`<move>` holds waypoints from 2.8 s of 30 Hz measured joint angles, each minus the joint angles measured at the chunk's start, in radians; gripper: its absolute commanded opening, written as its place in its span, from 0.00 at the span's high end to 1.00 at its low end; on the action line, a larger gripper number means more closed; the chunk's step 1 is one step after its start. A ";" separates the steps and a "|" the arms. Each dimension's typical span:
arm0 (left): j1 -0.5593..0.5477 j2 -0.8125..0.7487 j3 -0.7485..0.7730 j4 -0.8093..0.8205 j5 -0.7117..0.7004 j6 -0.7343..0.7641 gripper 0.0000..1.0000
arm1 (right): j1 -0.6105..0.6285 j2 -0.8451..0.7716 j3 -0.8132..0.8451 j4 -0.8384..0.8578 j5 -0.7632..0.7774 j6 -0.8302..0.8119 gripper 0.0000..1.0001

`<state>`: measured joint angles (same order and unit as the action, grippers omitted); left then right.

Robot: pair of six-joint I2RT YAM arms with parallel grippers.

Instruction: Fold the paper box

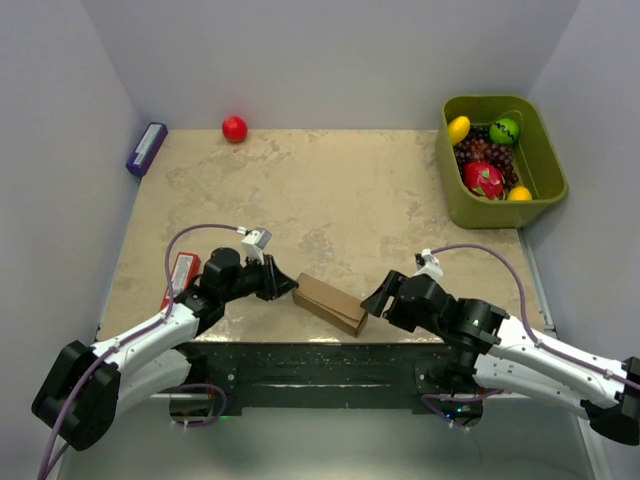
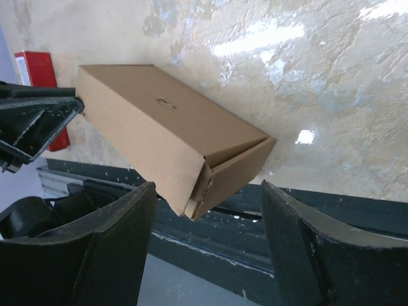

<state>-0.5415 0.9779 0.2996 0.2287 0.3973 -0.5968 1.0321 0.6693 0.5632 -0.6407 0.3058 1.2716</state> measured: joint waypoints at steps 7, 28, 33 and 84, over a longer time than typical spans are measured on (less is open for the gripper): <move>0.000 0.000 0.000 0.000 0.001 0.007 0.89 | 0.004 0.011 -0.055 0.095 -0.085 0.020 0.32; 0.008 -0.011 -0.018 0.037 0.008 0.014 0.92 | 0.039 0.035 -0.244 0.389 -0.116 0.143 0.78; 0.014 0.017 -0.025 0.099 0.008 0.014 0.93 | 0.040 0.051 -0.241 0.403 -0.089 0.136 0.88; 0.404 0.023 0.358 -0.110 -0.132 0.184 0.00 | -0.571 0.446 0.185 0.450 -0.114 -0.713 0.01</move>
<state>-0.1379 1.0008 0.6575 0.1188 0.2649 -0.4129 0.4610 1.1149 0.7486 -0.1905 0.1917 0.5583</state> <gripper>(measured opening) 0.997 0.987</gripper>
